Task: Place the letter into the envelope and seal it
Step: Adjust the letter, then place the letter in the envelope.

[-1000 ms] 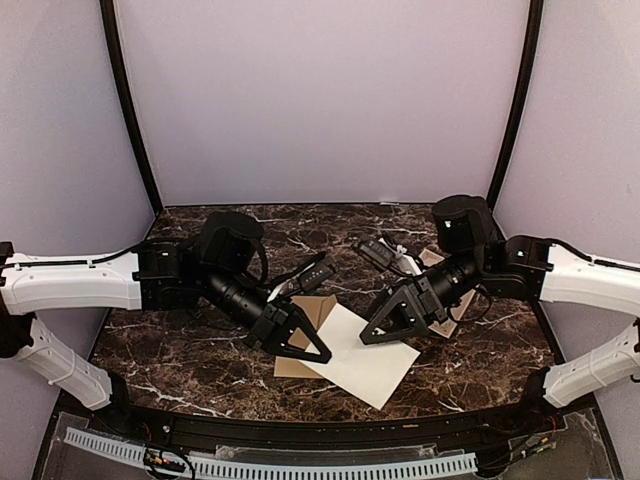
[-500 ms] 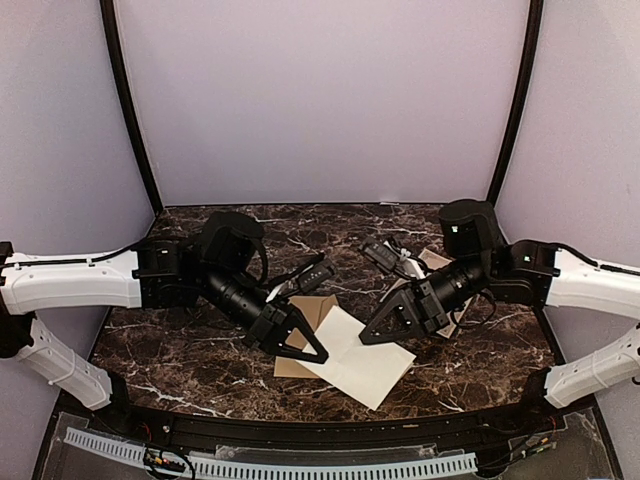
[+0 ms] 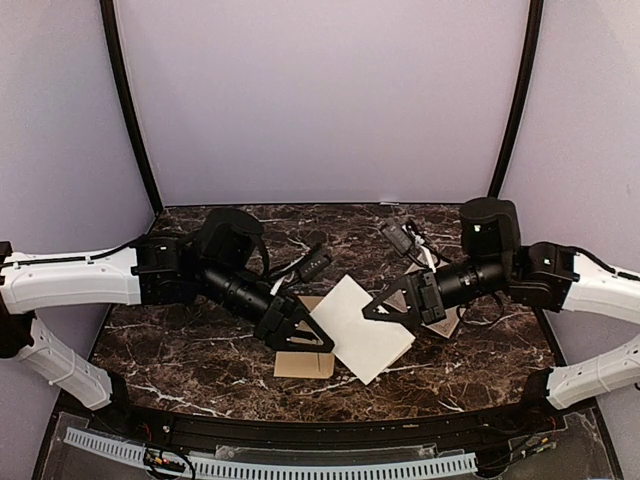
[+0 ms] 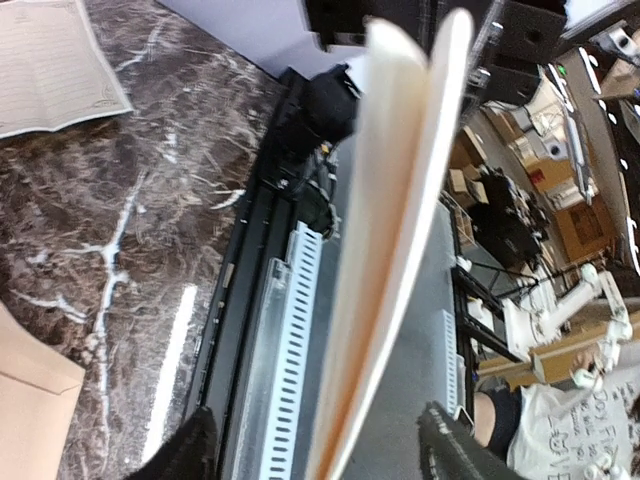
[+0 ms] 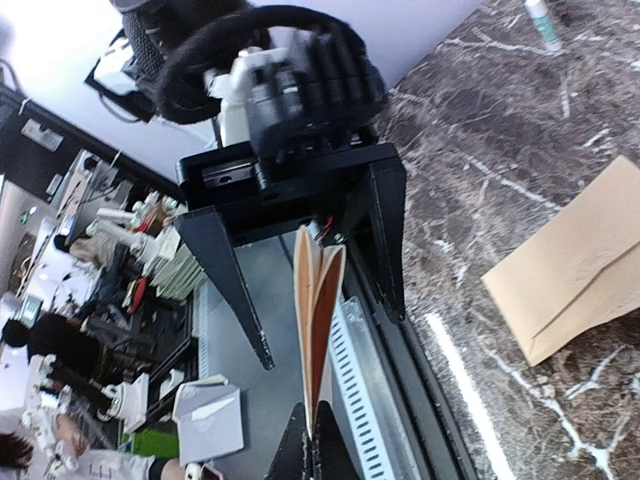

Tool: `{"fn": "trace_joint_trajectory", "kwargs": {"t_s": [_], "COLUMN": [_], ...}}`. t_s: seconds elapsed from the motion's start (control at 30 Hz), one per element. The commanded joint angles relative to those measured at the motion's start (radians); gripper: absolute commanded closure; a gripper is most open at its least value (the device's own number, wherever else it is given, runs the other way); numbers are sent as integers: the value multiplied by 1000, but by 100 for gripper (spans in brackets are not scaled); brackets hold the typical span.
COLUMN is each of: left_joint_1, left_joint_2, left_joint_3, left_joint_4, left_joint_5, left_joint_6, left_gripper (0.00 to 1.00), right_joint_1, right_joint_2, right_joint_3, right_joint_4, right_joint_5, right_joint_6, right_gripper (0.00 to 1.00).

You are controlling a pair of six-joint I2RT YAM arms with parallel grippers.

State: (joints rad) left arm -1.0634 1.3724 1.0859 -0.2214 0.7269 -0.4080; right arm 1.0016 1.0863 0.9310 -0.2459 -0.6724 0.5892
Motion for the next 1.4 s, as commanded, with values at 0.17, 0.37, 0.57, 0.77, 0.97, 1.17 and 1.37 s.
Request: {"fn": "trace_joint_trajectory", "kwargs": {"t_s": [0.17, 0.37, 0.57, 0.77, 0.97, 1.17, 1.37], "left_joint_1": [37, 109, 193, 286, 318, 327, 332], "left_joint_2": [-153, -163, -106, -58, 32, 95, 161], "left_joint_3": [-66, -135, -227, -326, -355, -349, -343], "left_joint_4": [6, -12, 107, 264, 335, 339, 329], "left_joint_5": [-433, -518, -501, -437, -399, -424, -451], "left_joint_6": [-213, -318, -342, -386, -372, -344, -324], "left_gripper": [12, 10, 12, 13, 25, 34, 35], "right_joint_1": [3, 21, 37, 44, 44, 44, 43], "right_joint_2": [-129, -135, -65, 35, 153, 277, 352], "right_joint_3": [-124, -238, -231, -166, -119, -39, -13], "right_joint_4": [71, 238, 252, 192, 224, 227, 222], "right_joint_5": [460, 586, 720, 735, 733, 738, 775], "right_joint_6": [256, 422, 514, 498, 498, 482, 482], "right_gripper": [100, 100, 100, 100, 100, 100, 100]}}
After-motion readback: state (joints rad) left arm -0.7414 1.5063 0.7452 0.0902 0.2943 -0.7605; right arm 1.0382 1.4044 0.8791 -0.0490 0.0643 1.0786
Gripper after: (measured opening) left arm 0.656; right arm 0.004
